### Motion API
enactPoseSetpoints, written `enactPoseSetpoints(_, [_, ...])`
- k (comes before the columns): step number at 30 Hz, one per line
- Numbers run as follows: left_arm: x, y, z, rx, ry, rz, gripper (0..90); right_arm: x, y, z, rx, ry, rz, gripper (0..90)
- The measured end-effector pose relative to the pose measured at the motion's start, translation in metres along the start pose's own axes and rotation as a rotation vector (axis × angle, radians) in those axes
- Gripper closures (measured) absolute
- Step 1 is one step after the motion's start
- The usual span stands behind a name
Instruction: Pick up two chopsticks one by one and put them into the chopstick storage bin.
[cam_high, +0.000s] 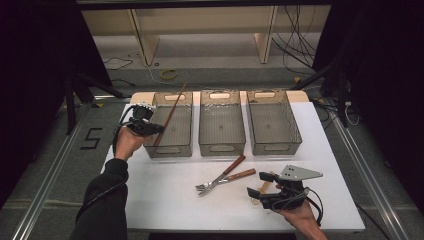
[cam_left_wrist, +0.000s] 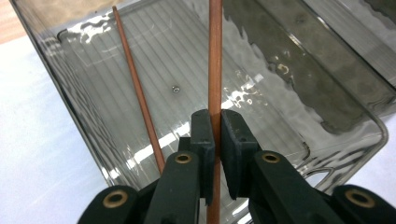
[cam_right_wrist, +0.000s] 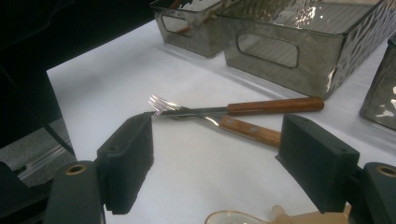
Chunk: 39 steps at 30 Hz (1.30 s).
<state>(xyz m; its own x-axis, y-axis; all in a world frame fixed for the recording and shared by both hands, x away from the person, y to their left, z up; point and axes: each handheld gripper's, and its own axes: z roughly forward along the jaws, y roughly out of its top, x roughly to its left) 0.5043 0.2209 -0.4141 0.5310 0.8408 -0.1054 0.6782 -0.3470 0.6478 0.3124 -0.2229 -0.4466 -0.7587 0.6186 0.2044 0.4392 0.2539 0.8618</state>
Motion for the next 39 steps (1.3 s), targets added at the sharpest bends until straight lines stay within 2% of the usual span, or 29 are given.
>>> enactPoseSetpoints(10, [0.003, -0.002, 0.006, 0.029, 0.011, -0.039, 82.7, 0.0, 0.0, 0.0, 0.001, -0.001, 0.002, 27.3])
enactPoseSetpoints(12, [0.004, -0.003, 0.006, 0.021, 0.023, -0.051, 82.0, 0.0, 0.0, 0.0, 0.001, 0.0, 0.002, 27.3])
enactPoseSetpoints(13, [0.004, -0.003, 0.006, 0.011, 0.03, -0.066, 80.5, 0.0, 0.0, 0.0, 0.0, 0.0, 0.002, 27.3])
enactPoseSetpoints(15, [0.005, -0.003, 0.005, 0.007, 0.035, -0.09, 69.4, 0.0, 0.0, 0.0, -0.003, 0.001, 0.003, 27.3])
enactPoseSetpoints(20, [-0.002, -0.004, -0.003, -0.005, -0.002, -0.077, 57.5, -0.002, 0.0, -0.001, -0.004, -0.003, 0.008, 27.3])
enactPoseSetpoints(22, [-0.007, -0.005, -0.007, -0.03, -0.006, -0.078, 51.8, -0.003, 0.0, -0.001, -0.007, -0.007, 0.007, 27.3])
enactPoseSetpoints(24, [-0.013, -0.008, -0.012, -0.054, -0.027, -0.07, 46.7, -0.003, 0.001, -0.002, -0.005, -0.013, 0.012, 27.3])
enactPoseSetpoints(28, [-0.023, -0.012, -0.021, -0.085, -0.034, -0.051, 38.4, -0.005, 0.001, -0.004, 0.0, -0.034, 0.017, 27.3])
enactPoseSetpoints(32, [-0.032, -0.021, -0.029, -0.128, -0.044, -0.043, 33.4, -0.006, 0.002, -0.004, 0.014, -0.065, 0.016, 27.3])
enactPoseSetpoints(34, [-0.034, -0.024, -0.03, -0.128, -0.053, -0.036, 32.0, -0.007, 0.004, -0.004, 0.022, -0.082, 0.008, 27.3])
enactPoseSetpoints(39, [-0.041, -0.035, -0.029, -0.155, -0.039, -0.017, 29.1, -0.013, 0.01, -0.01, 0.024, -0.123, 0.004, 27.8])
